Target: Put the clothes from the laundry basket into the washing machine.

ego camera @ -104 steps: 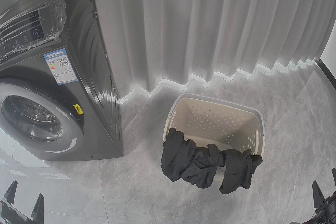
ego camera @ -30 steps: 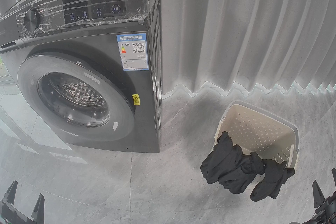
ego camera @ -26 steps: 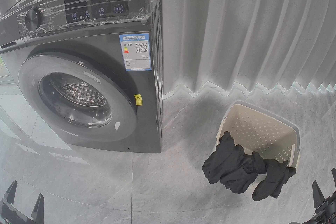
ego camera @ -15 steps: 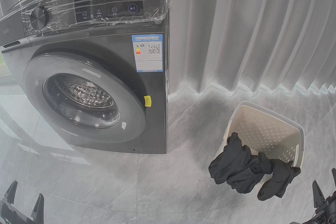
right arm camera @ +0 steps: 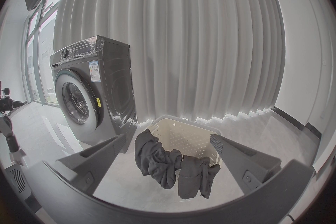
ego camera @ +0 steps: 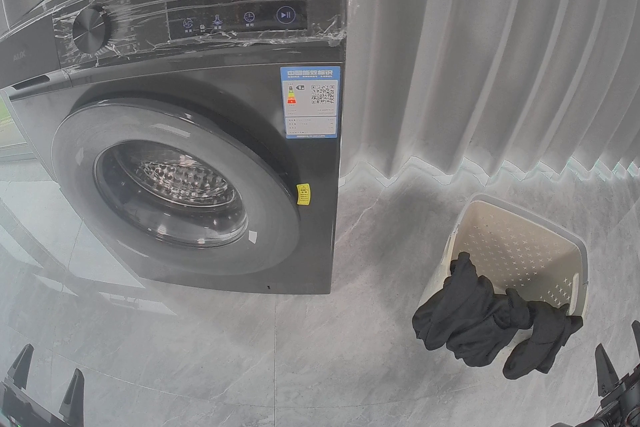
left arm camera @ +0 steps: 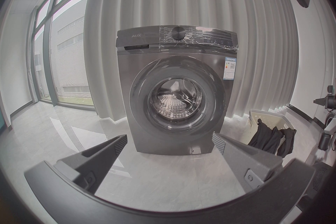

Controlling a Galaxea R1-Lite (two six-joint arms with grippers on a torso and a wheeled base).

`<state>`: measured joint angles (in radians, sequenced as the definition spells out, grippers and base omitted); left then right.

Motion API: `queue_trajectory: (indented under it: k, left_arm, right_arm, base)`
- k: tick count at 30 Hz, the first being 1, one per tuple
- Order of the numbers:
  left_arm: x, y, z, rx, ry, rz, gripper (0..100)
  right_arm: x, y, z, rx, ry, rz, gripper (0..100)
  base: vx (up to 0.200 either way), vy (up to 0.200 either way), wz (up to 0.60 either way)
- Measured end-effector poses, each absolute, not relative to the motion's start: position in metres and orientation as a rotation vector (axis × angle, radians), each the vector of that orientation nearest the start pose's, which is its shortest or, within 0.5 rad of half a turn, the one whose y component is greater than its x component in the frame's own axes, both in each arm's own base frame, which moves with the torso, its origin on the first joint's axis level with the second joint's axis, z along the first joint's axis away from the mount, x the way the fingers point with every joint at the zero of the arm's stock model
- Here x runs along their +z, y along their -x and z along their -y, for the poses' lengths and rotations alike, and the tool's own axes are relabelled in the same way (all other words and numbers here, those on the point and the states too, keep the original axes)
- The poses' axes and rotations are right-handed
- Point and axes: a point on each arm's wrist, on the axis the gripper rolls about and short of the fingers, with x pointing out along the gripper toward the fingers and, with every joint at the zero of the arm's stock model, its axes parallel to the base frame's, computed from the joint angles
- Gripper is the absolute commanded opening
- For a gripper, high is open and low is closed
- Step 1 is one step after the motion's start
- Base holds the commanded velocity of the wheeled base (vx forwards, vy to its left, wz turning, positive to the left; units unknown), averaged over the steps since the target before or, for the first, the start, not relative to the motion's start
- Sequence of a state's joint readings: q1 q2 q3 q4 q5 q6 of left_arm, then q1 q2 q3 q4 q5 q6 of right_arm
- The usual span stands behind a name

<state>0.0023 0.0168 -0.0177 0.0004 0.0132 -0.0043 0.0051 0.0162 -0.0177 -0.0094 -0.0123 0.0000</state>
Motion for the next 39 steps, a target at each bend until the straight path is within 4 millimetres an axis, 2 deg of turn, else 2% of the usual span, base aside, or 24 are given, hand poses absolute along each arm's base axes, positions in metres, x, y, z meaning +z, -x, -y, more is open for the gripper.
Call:
queue_trajectory:
  k: [9,21,30,39]
  left_arm:
    - [0.0807,0.0229,-0.0002,0.016,0.004,0.001,100]
    - [0.0807,0.0229,-0.0002,0.015,0.005,0.001,100]
    - [0.0807,0.0229,-0.0002,0.015,0.005,0.001,100]
    - [0.0806,0.0229,-0.0002,0.016,0.003,0.0,100]
  right_arm:
    - [0.0817,0.0229,0.0004,-0.006,0.0,0.01,100]
    - [0.0817,0.0229,0.0004,-0.007,0.0,0.01,100]
    - [0.0816,0.0229,0.0004,-0.007,0.0,0.01,100]
    - [0.0817,0.0229,0.0004,-0.007,0.0,0.01,100]
  base:
    - [0.0,0.2,0.0]
    - [0.0,0.0,0.0]
    - [0.0,0.2,0.0]
    - [0.0,0.0,0.0]
